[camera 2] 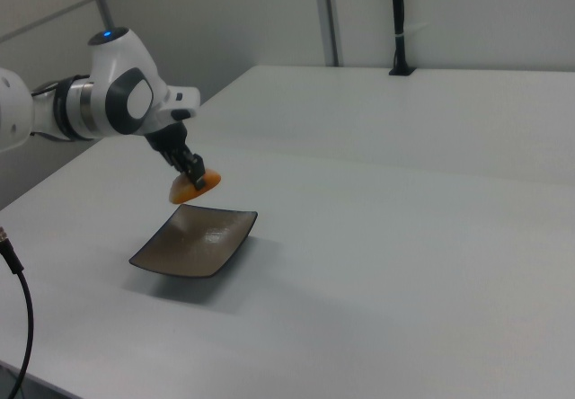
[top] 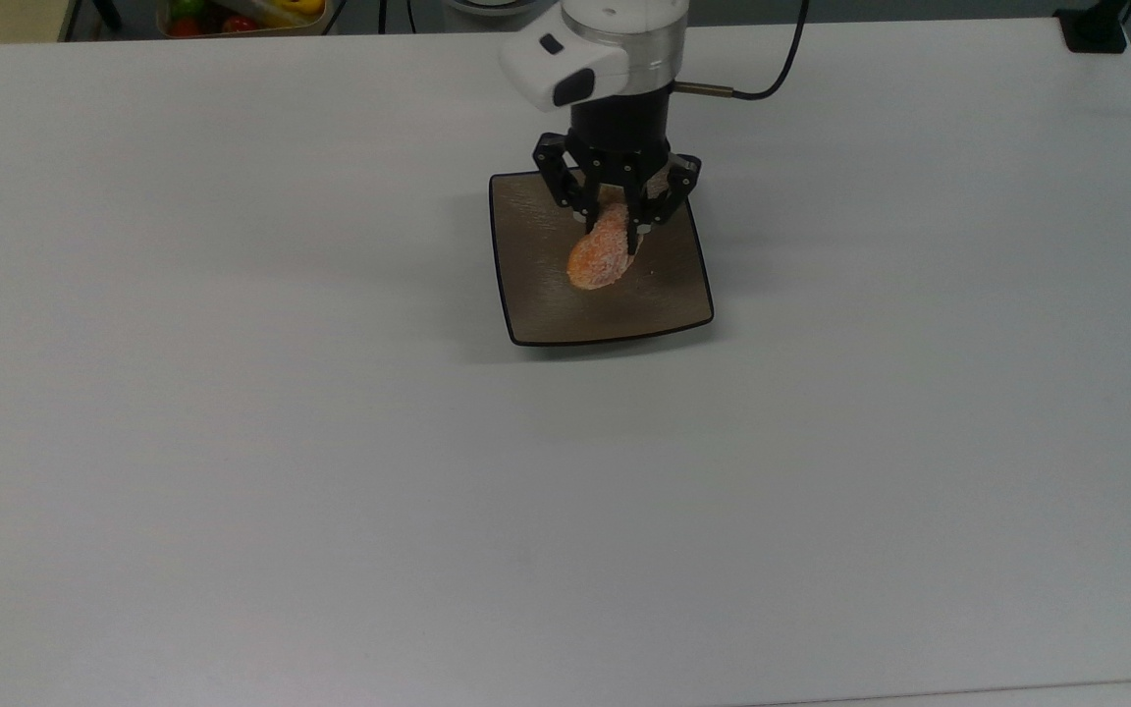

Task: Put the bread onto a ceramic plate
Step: 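Lift the bread roll and carry it over the brown plate, then lower the bread roll onto the plate and open the gripper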

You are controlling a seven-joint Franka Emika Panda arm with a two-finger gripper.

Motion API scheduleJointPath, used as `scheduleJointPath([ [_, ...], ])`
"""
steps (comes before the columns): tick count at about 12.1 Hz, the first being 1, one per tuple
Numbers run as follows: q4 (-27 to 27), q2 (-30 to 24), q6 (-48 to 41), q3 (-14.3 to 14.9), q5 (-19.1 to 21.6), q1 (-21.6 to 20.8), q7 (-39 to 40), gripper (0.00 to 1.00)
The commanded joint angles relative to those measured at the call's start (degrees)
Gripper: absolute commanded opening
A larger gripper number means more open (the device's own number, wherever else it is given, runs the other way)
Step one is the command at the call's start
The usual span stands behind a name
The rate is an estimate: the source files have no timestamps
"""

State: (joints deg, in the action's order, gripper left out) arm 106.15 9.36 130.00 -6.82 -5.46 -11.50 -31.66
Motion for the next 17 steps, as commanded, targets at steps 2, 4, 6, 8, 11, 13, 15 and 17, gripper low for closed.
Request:
scheduleJointPath([
  [2,3.9,0.6,1.0,0.1,1.2,-2.2,1.7,0.36],
  [4,3.8,2.2,1.2,-0.7,1.2,-2.2,1.5,0.4],
  [6,3.3,3.2,1.3,-0.8,1.2,-2.2,1.3,0.54],
  [8,3.3,3.6,1.3,-1.4,1.1,-2.1,1.3,0.83],
  [11,3.0,3.5,1.1,-1.4,1.1,-2.0,1.3,0.98],
  [13,2.0,3.2,1.0,-1.4,1.1,-1.7,1.2,0.99],
  [15,1.8,2.6,0.8,-1.4,1.1,-1.5,1.4,1.0],
  [17,0.9,1.2,-1.6,-1.4,1.0,-0.7,2.3,1.0],
])
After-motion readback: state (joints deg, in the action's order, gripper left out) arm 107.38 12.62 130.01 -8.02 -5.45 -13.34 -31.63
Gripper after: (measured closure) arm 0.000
